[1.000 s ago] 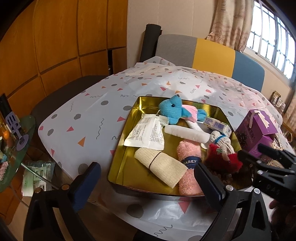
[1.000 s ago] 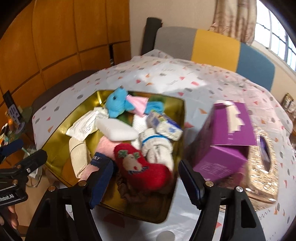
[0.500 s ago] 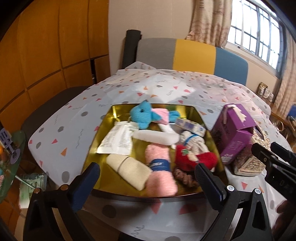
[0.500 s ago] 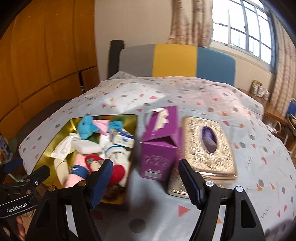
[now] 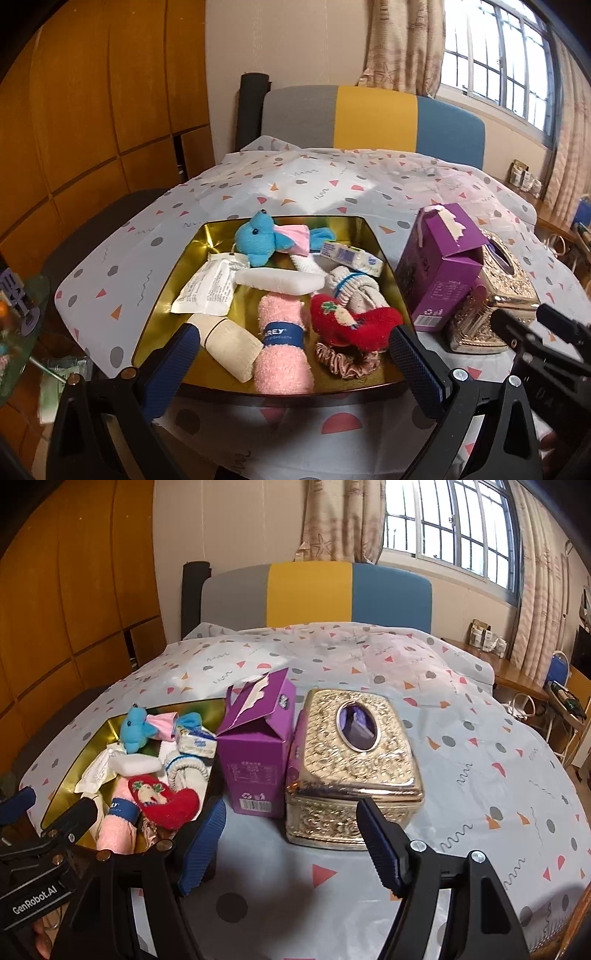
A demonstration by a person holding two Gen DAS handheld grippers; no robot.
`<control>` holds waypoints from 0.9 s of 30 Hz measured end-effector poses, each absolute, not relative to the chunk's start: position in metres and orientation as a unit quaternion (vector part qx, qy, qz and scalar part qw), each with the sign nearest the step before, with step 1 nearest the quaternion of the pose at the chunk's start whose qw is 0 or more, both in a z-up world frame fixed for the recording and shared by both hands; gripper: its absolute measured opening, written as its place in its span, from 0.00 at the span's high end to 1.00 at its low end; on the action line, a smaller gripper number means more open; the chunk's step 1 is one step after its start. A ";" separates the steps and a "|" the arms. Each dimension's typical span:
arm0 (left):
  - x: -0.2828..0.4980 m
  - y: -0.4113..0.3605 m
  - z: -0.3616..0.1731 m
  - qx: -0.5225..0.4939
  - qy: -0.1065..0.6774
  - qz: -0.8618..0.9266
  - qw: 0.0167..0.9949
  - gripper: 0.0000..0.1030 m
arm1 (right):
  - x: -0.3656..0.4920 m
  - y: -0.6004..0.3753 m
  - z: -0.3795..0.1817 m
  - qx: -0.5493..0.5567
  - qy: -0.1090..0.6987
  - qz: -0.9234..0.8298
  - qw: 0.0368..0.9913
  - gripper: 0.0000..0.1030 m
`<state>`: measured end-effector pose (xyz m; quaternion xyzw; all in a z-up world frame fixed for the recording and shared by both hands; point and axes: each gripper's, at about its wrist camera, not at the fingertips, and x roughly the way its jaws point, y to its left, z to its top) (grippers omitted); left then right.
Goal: Organize soft objects
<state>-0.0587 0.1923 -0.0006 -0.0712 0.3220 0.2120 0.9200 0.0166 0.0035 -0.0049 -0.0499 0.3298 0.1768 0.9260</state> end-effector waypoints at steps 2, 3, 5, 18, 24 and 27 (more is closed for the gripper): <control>-0.060 0.196 -0.001 -0.075 0.321 0.216 0.919 0.00 | 0.015 0.008 -0.007 -0.054 0.330 0.183 0.924 0.28; -0.061 0.197 -0.001 -0.075 0.319 0.217 0.920 0.00 | 0.014 0.011 -0.008 -0.056 0.330 0.185 0.924 0.28; -0.063 0.198 0.000 -0.072 0.315 0.221 0.920 0.00 | 0.012 0.014 -0.009 -0.057 0.331 0.189 0.923 0.28; -0.067 0.207 -0.001 -0.079 0.316 0.231 0.917 0.00 | 0.007 0.028 -0.009 -0.062 0.328 0.204 0.920 0.28; -0.067 0.207 -0.003 -0.078 0.319 0.229 0.916 0.00 | 0.007 0.029 -0.009 -0.063 0.329 0.204 0.920 0.28; -0.067 0.207 -0.003 -0.080 0.319 0.230 0.916 0.00 | 0.006 0.029 -0.009 -0.063 0.329 0.205 0.920 0.28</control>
